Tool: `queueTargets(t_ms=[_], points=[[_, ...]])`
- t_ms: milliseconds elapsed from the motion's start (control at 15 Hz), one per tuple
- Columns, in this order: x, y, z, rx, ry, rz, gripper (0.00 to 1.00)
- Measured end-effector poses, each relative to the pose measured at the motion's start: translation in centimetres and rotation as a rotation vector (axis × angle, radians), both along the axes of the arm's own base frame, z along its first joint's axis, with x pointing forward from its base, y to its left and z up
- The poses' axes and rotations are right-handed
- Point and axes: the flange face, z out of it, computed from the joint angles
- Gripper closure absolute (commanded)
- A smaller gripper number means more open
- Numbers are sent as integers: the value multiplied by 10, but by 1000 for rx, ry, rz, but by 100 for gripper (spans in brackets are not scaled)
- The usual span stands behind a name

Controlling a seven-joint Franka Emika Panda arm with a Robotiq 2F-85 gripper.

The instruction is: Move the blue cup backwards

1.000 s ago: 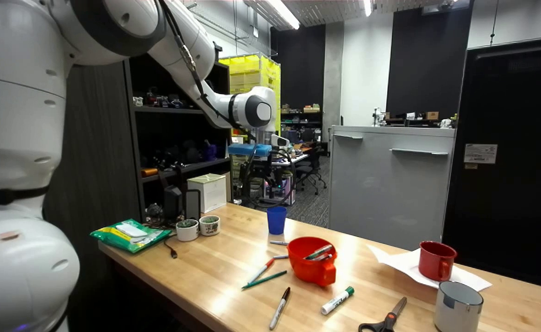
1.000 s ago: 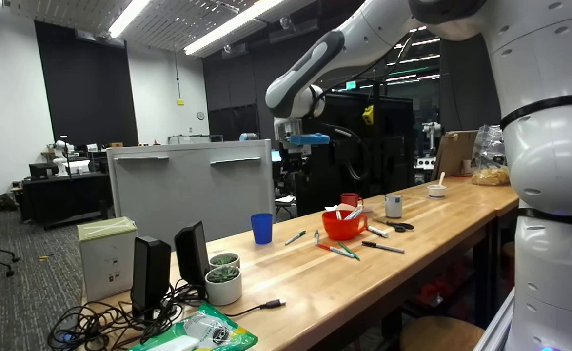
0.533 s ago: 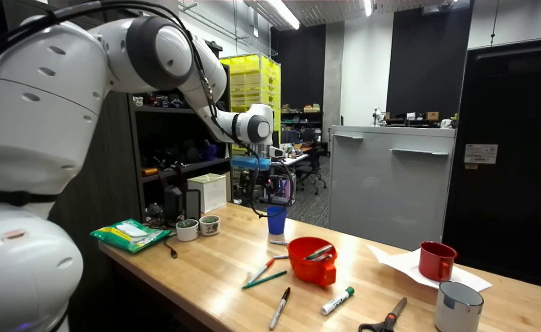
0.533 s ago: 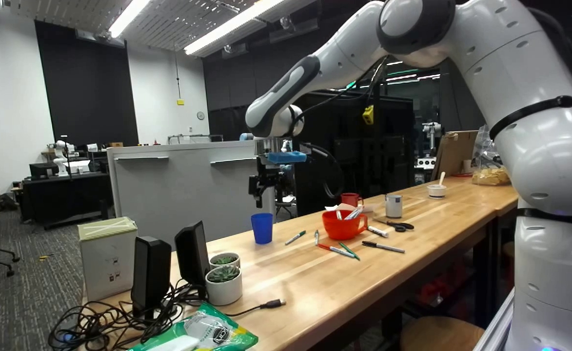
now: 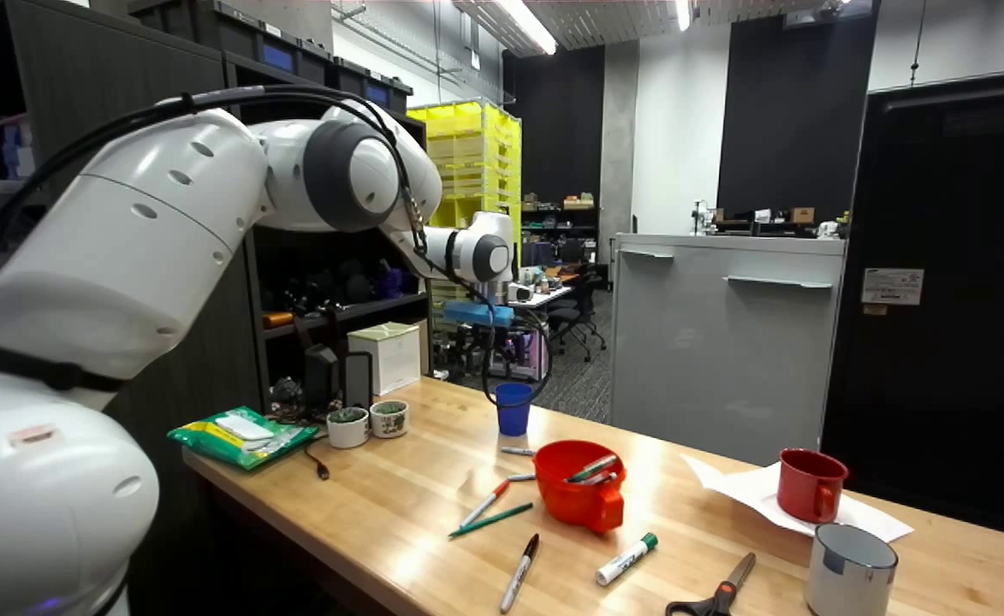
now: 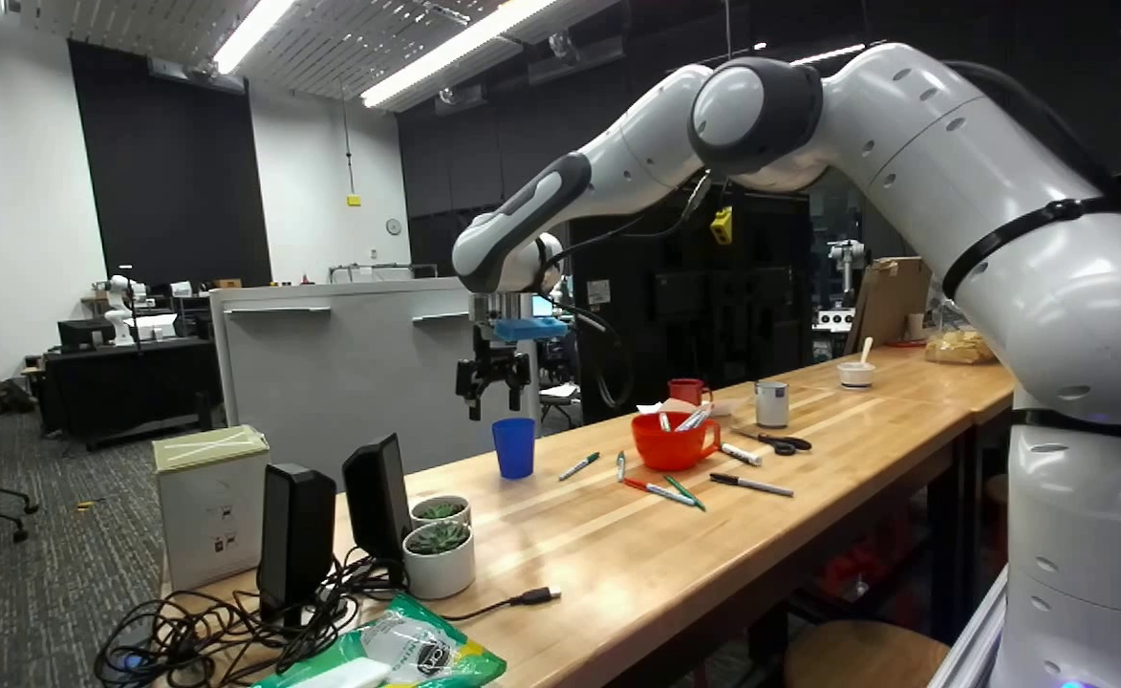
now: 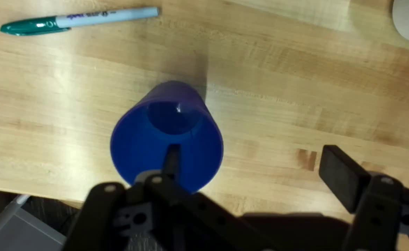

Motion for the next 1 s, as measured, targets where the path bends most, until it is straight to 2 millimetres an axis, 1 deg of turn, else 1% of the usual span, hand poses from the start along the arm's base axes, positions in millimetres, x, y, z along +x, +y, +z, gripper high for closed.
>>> queueTargets(t_ms=[133,333,800,867,933,1000], points=[[11,-1,-3,2,-11,5,0],[22,-1,-9,4,-11,8,0],[36,-4,-33,4,24,2,0],[37,-5,-36,3,30,1,25],[37,-6,-38,2,35,0,26],[38,-7,-40,1,39,-1,32]])
